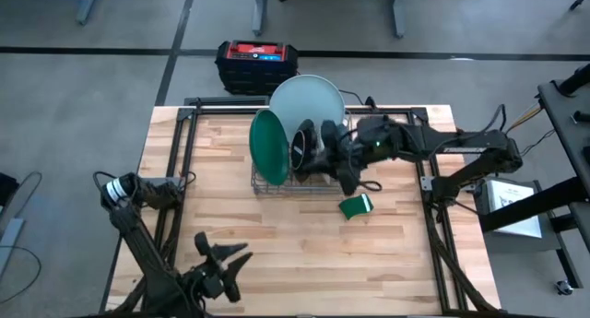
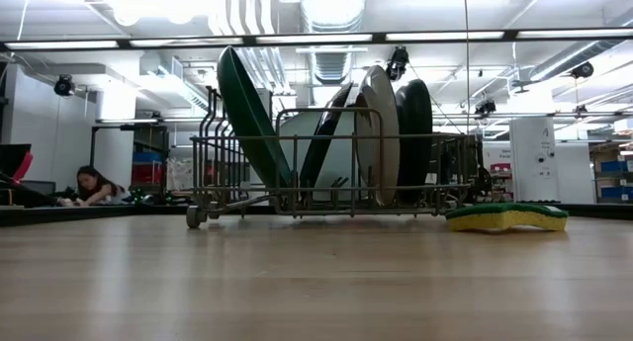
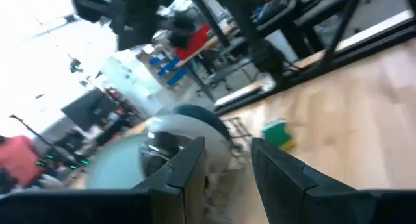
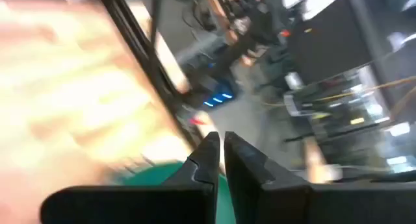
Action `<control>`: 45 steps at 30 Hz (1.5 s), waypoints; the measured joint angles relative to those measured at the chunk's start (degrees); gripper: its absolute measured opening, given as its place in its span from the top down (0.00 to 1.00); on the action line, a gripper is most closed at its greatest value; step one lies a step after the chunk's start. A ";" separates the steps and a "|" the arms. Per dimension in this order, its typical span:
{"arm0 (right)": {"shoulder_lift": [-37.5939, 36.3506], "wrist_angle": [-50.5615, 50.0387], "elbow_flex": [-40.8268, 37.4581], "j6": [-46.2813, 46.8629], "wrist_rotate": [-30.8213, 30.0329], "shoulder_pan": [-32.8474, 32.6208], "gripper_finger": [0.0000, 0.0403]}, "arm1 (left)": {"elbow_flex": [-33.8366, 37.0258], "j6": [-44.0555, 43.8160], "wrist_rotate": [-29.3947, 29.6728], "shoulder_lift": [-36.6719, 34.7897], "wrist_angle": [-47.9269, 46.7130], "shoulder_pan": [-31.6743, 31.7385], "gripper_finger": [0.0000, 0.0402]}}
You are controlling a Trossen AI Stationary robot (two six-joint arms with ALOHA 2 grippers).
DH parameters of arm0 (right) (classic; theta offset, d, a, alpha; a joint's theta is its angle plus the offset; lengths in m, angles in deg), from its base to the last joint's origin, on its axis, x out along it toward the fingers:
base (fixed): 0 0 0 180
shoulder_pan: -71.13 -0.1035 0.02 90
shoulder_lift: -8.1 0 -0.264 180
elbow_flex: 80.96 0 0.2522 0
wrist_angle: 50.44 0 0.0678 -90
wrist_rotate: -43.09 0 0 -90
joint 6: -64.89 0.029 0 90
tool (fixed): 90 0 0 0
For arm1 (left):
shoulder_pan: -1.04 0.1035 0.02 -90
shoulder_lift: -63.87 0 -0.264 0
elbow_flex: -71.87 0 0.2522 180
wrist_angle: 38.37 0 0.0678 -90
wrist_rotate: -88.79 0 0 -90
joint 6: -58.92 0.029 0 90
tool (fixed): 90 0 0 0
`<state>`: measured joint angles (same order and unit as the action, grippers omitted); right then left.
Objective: Sort dishes
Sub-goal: Return to Home Position
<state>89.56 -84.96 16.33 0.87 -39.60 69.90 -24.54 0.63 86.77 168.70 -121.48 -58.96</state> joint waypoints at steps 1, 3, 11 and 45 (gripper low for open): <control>-0.01 0.00 -0.10 3.74 0.63 -0.87 0.96 | 0.00 0.95 0.51 -0.77 -0.76 0.70 0.71; 0.16 -0.99 -0.78 9.83 0.84 -2.92 0.98 | -0.27 3.93 0.42 -2.72 -1.66 2.23 0.71; 0.76 13.85 -14.80 21.93 3.45 -10.62 1.00 | -5.56 22.93 -10.07 -8.21 -0.23 11.14 0.71; -20.71 52.34 -51.54 35.58 -13.94 -22.26 1.00 | 23.11 81.58 -72.13 -28.10 66.15 32.14 0.71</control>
<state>68.85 -32.62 -35.21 36.45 -53.54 47.64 -1.43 82.21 14.64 140.60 -55.33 -26.82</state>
